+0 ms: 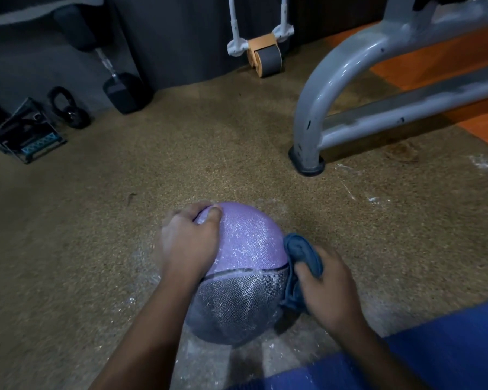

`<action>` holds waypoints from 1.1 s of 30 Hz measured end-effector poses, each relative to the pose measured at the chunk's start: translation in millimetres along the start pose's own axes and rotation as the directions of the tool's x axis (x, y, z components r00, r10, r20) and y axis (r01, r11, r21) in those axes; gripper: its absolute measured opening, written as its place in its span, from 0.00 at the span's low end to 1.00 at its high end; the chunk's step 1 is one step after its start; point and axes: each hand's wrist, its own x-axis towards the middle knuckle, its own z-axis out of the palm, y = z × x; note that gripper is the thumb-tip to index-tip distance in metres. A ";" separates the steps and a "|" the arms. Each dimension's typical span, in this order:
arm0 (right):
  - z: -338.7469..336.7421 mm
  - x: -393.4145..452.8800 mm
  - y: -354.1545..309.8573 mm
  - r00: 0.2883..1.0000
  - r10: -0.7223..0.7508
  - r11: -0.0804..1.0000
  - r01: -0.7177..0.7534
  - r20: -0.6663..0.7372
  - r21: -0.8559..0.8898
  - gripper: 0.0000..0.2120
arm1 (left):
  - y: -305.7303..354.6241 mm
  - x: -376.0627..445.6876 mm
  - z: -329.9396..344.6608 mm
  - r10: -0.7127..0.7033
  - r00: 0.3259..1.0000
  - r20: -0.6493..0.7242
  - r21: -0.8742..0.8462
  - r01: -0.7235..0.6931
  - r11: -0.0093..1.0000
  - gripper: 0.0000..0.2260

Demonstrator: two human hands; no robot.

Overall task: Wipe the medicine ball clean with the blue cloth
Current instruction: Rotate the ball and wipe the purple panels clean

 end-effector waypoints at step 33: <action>19.9 -21.8 -44.8 0.937 -0.344 0.932 0.349 0.061 -0.100 0.41 | 1.0 -5.7 0.1 -0.017 1.000 -0.021 0.049 0.018 0.999 0.18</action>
